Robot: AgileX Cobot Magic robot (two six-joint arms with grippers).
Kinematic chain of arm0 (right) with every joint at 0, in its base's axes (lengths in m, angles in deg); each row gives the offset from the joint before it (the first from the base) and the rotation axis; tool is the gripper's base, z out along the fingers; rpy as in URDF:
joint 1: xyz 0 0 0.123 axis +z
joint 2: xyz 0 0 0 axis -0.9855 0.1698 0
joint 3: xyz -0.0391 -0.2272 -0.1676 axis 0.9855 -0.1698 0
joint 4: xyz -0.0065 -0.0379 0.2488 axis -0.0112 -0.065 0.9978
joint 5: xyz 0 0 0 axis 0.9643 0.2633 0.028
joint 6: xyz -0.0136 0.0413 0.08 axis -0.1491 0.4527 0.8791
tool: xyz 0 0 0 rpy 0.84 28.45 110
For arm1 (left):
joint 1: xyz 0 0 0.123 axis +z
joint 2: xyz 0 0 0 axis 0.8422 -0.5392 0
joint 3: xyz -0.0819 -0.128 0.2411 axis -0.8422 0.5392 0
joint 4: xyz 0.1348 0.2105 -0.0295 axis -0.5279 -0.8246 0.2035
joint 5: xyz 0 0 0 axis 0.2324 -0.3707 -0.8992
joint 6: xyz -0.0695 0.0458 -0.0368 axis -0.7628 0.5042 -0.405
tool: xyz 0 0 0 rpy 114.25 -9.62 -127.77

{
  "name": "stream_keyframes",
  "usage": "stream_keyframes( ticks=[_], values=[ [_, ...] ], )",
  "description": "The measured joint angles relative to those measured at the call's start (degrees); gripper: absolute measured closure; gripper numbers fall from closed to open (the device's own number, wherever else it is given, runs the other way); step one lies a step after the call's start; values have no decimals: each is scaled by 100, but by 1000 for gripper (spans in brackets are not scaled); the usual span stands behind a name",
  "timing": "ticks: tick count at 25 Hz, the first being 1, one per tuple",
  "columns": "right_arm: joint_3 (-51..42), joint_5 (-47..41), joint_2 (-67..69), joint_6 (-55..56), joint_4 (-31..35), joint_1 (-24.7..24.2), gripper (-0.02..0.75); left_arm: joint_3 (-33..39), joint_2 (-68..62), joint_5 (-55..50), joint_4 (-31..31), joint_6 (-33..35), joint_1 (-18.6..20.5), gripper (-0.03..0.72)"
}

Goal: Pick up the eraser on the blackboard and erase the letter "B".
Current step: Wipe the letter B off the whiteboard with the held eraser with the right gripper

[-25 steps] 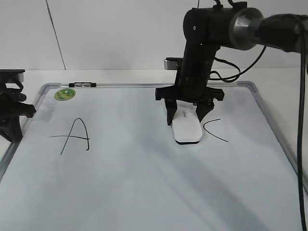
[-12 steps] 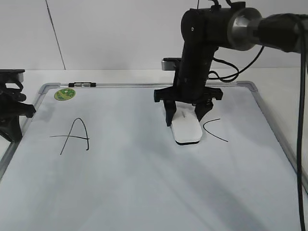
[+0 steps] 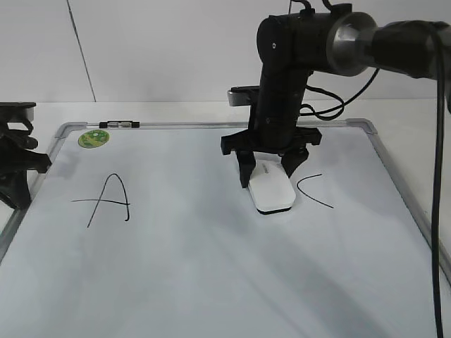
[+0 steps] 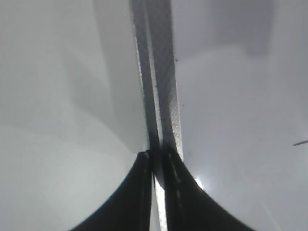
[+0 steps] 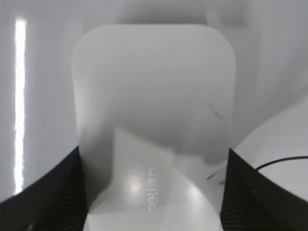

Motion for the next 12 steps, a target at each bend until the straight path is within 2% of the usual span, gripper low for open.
stream_keyframes(
  ticks=[5,12],
  values=[
    [-263,168,-134,-114,34,18,218,0,0,-23,0,0,0,669],
    [-1087,297,-609,-233,208,65,218,0,0,-55,0,0,0,669]
  ],
)
